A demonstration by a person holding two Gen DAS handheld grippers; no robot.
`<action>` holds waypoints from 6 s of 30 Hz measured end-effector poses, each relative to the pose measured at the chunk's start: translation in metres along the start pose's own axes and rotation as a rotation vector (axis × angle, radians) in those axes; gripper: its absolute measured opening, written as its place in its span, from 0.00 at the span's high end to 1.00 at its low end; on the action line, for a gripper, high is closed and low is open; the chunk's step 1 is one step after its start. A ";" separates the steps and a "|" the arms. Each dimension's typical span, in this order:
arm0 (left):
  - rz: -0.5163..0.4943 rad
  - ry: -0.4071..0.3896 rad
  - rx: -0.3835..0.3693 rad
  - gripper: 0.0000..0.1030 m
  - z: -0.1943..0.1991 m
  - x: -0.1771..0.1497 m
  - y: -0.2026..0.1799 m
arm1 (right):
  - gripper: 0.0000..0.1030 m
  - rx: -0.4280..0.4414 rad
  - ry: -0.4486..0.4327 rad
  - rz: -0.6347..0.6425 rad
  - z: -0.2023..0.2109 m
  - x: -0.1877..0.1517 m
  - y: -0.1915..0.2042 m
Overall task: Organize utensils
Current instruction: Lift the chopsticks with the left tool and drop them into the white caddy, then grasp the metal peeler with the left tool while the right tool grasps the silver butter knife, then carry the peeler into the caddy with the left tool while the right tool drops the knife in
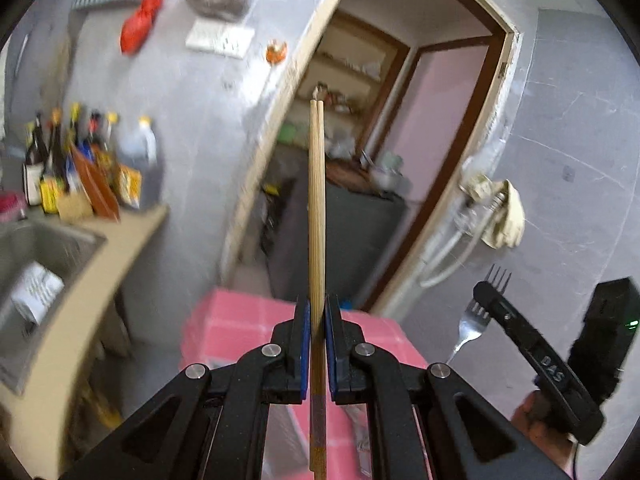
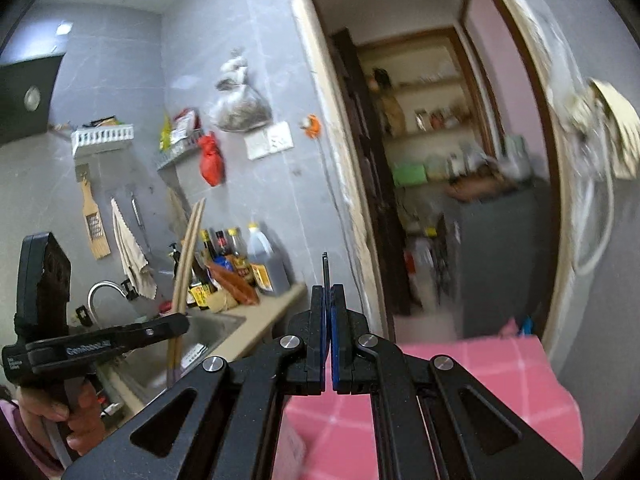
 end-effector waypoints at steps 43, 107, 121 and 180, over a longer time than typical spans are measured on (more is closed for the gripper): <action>0.059 -0.079 -0.077 0.61 -0.013 -0.070 0.056 | 0.43 0.051 -0.007 0.017 -0.009 -0.068 0.020; -0.052 0.524 0.061 0.54 -0.173 -0.253 -0.085 | 0.54 -0.148 0.665 -0.234 -0.009 -0.223 -0.238; -0.040 0.652 0.023 0.73 -0.197 -0.246 -0.085 | 0.90 -0.048 0.743 -0.461 -0.050 -0.241 -0.245; 0.126 0.759 -0.079 0.83 -0.141 -0.252 -0.081 | 0.99 -0.032 0.958 -0.294 0.014 -0.221 -0.187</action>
Point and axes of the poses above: each gripper's, at about its wrist camera, not at the fingertips, and z roughly against the way its jaws point, y to its left, x to its top, the point moved 2 cm from there along -z, roughly the way its jaws point, and after that the axes turned 4 degrees about -y, right-handed, at the moved point
